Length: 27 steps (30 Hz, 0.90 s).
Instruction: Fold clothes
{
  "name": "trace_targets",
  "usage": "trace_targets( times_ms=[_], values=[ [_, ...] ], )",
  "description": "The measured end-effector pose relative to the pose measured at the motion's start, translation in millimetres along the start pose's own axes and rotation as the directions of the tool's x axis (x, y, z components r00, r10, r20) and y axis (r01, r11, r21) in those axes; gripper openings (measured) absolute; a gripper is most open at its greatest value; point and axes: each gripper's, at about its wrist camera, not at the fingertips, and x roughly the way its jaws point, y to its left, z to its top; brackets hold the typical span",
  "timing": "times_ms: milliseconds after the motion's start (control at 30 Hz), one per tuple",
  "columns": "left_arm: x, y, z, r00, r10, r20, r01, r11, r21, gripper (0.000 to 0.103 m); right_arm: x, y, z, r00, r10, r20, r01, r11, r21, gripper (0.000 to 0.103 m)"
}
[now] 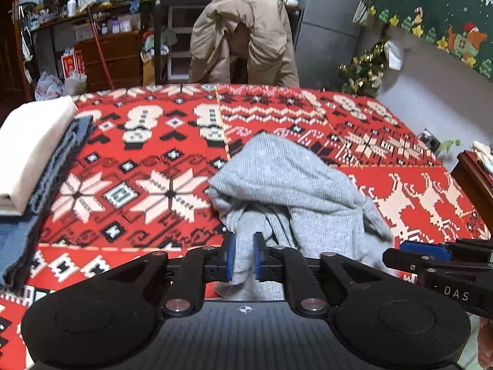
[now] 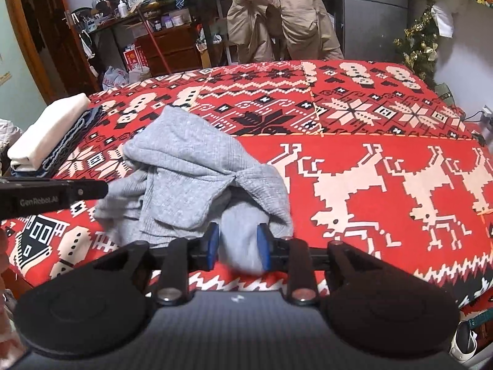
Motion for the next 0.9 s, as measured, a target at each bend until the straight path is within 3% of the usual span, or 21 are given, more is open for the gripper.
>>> trace_targets(
  times_ms=[133, 267, 433, 733, 800, 867, 900],
  values=[
    [-7, -3, 7, 0.997, 0.030, 0.064, -0.034, 0.998, 0.060, 0.036, 7, -16, 8, 1.000, -0.021, 0.021, 0.021, 1.000, -0.014, 0.037],
    [7, -11, 11, 0.995, 0.058, 0.084, -0.071, 0.985, 0.157, 0.045, 16, -29, 13, 0.999, -0.046, 0.015, 0.046, 0.999, 0.009, 0.041],
    [33, -24, 12, 0.992, 0.090, 0.090, -0.111, 0.957, 0.269, 0.046, 35, -41, 17, 0.998, -0.070, -0.006, 0.070, 0.997, 0.018, 0.053],
    [62, -36, 20, 0.988, 0.102, 0.113, -0.137, 0.920, 0.368, 0.047, 69, -57, 23, 0.995, -0.056, -0.077, 0.059, 0.998, 0.036, 0.054],
    [62, -37, 19, 0.989, 0.097, 0.114, -0.134, 0.912, 0.387, 0.046, 71, -58, 25, 0.996, -0.047, -0.072, 0.049, 0.998, 0.039, 0.052],
    [57, -37, 17, 0.989, 0.088, 0.120, -0.130, 0.903, 0.410, 0.046, 72, -57, 27, 0.997, -0.043, -0.061, 0.045, 0.998, 0.035, 0.033],
    [54, -37, 16, 0.989, 0.083, 0.124, -0.128, 0.897, 0.423, 0.046, 72, -57, 28, 0.998, -0.038, -0.058, 0.040, 0.999, 0.036, 0.030]
  ],
)
